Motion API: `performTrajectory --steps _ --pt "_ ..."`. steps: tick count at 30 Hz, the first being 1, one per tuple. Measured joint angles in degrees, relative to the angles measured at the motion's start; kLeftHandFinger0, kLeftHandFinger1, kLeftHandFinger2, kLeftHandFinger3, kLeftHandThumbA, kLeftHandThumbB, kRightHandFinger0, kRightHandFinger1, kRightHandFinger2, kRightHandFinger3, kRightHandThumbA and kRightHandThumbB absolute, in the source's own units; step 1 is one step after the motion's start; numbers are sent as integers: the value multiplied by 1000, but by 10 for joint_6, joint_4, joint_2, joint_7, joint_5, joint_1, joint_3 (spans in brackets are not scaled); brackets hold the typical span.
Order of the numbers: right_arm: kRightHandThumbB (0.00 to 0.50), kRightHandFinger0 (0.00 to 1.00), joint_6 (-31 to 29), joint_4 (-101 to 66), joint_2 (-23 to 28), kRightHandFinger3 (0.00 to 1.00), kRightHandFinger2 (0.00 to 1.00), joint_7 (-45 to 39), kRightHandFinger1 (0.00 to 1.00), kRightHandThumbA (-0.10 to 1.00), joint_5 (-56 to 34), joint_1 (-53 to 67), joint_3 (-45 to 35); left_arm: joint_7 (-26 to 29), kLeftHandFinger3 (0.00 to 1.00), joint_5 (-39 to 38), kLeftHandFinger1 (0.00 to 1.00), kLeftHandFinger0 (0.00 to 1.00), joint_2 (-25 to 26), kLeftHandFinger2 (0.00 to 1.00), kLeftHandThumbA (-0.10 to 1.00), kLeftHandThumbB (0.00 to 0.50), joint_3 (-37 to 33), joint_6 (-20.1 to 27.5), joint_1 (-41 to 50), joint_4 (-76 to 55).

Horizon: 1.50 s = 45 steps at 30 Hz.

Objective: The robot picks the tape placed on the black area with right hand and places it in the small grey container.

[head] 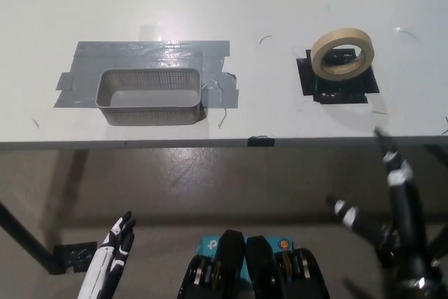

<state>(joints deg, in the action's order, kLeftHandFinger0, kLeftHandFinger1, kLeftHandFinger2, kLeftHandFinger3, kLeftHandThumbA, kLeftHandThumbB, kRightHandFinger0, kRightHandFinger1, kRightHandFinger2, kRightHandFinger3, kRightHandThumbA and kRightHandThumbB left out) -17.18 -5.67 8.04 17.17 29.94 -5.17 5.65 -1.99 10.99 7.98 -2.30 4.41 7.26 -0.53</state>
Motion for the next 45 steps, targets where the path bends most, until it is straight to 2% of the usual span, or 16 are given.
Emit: performTrajectory --steps 3,4,5,8,11,14,18,23,25,29,31,45 --pt "392 1000 23 -51 21 1000 1000 -10 1000 890 36 -56 -20 0 1000 7 1000 1000 1 1000 757 157 0 6 -2 -3" --pt "396 1000 34 -65 29 1000 1000 -17 1000 850 47 -77 -24 0 1000 10 1000 1000 2 1000 754 150 0 7 -2 -6" --pt "403 1000 49 -80 41 1000 1000 -28 1000 759 59 -105 -29 0 1000 13 1000 1000 2 1000 755 145 0 12 -4 -9" --pt "421 1000 87 -90 68 1000 1000 -58 1000 672 83 -176 -37 0 1000 19 1000 1000 5 1000 752 145 1 18 -8 -10" --pt "421 1000 121 -69 80 1000 1000 -83 1000 673 100 -228 -36 0 1000 20 1000 1000 5 1000 747 150 2 23 -10 -10" --pt "442 1000 145 -23 86 1000 1000 -101 1000 617 113 -263 -31 0 1000 21 1000 1000 5 1000 748 153 3 25 -11 -10" --pt "440 1000 175 54 93 1000 1000 -122 1000 624 125 -304 -15 0 1000 22 1000 1000 5 1000 755 155 3 27 -11 -11" --pt "473 1000 206 131 95 1000 1000 -146 1000 627 136 -341 13 0 1000 22 1000 1000 5 1000 757 149 4 27 -11 -11" --pt "487 1000 213 152 95 1000 1000 -151 1000 681 137 -349 22 0 1000 22 1000 1000 5 1000 751 149 4 27 -11 -12" --pt "485 1000 230 173 95 1000 1000 -168 1000 718 139 -357 38 0 1000 22 1000 1000 5 1000 735 147 4 27 -11 -13" --pt "500 1000 240 181 97 1000 1000 -177 1000 704 140 -359 47 0 1000 22 1000 1000 5 1000 740 142 4 27 -11 -13" --pt "500 1000 264 308 101 1000 1000 -192 1000 684 146 -399 93 0 1000 22 1000 1000 5 1000 740 146 4 29 -11 -14"
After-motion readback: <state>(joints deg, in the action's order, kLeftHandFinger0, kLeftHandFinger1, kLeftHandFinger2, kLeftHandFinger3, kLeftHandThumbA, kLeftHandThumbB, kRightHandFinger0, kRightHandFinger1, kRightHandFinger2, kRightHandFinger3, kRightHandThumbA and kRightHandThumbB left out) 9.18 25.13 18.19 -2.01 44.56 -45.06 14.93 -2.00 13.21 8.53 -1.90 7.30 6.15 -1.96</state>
